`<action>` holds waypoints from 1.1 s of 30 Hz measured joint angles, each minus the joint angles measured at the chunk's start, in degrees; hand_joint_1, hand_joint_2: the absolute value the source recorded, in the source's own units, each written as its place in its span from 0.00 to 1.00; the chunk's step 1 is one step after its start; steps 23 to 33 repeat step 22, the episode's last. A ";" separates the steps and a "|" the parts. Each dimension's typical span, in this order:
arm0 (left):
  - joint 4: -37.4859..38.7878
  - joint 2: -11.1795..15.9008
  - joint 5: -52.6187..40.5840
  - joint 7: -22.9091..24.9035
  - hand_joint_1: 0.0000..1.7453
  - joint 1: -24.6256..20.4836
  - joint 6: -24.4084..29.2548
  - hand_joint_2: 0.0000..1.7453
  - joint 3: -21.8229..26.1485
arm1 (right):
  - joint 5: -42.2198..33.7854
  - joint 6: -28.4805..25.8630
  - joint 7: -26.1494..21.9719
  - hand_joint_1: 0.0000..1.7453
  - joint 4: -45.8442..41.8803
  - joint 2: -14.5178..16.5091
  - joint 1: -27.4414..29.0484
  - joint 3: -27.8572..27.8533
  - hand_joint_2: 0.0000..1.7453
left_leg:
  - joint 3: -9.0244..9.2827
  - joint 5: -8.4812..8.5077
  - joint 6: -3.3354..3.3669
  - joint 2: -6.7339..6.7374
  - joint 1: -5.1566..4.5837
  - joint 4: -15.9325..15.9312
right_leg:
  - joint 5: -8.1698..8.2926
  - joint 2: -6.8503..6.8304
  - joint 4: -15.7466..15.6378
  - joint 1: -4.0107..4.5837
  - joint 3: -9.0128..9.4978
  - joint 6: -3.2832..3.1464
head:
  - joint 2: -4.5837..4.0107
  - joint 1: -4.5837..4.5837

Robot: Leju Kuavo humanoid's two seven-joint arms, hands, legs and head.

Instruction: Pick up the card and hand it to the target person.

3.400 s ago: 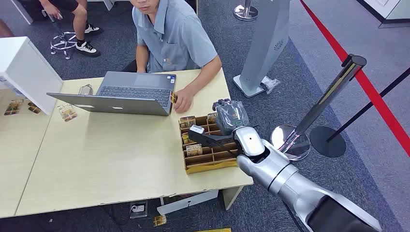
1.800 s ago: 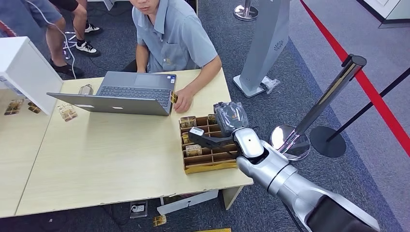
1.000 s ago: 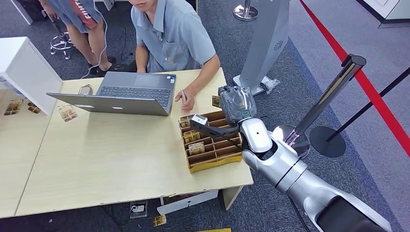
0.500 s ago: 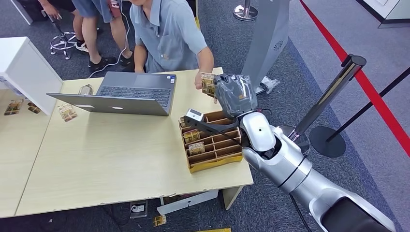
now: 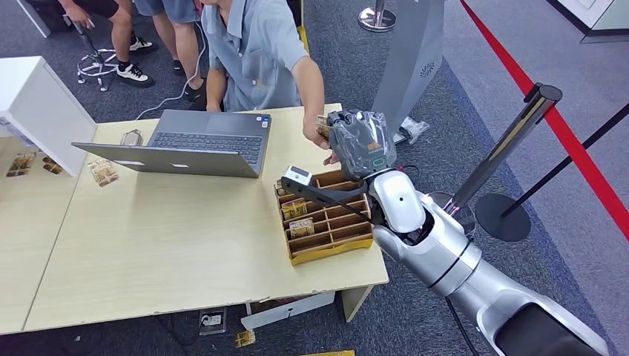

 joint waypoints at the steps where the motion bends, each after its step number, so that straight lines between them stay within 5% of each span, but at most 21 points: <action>1: 0.00 0.00 0.00 0.00 0.00 0.00 0.00 0.00 0.00 | -0.01 -0.01 0.00 0.00 -0.02 0.00 0.00 0.01 1.00 | 0.00 0.00 0.00 0.00 0.00 0.00 | 0.00 0.00 0.00 0.00 0.00 0.00 | 0.00 0.00; 11: 0.00 -0.02 0.44 0.01 0.00 0.00 0.09 0.00 0.01 | -5.36 -3.88 -1.06 0.00 -0.82 0.00 1.46 -0.15 1.00 | 0.00 0.00 0.00 0.00 0.00 0.00 | 0.00 -0.01 0.00 0.00 -0.01 0.00 | 0.00 0.01; 21: 0.00 -0.26 3.69 0.64 0.00 0.13 0.89 0.00 0.27 | -42.23 -17.66 -14.15 0.00 -11.18 0.02 16.67 -4.13 1.00 | -0.05 -0.07 0.00 -0.04 0.00 -0.01 | -0.02 -0.05 -0.02 0.00 -0.06 0.00 | 0.00 0.01; 33: 0.00 -0.26 3.80 0.65 0.00 0.13 0.92 0.00 0.28 | -43.36 -18.05 -14.81 0.00 -11.73 0.01 17.55 -4.34 1.00 | -0.05 -0.07 0.00 -0.04 0.00 -0.01 | -0.02 -0.05 -0.02 0.00 -0.06 0.00 | 0.00 0.01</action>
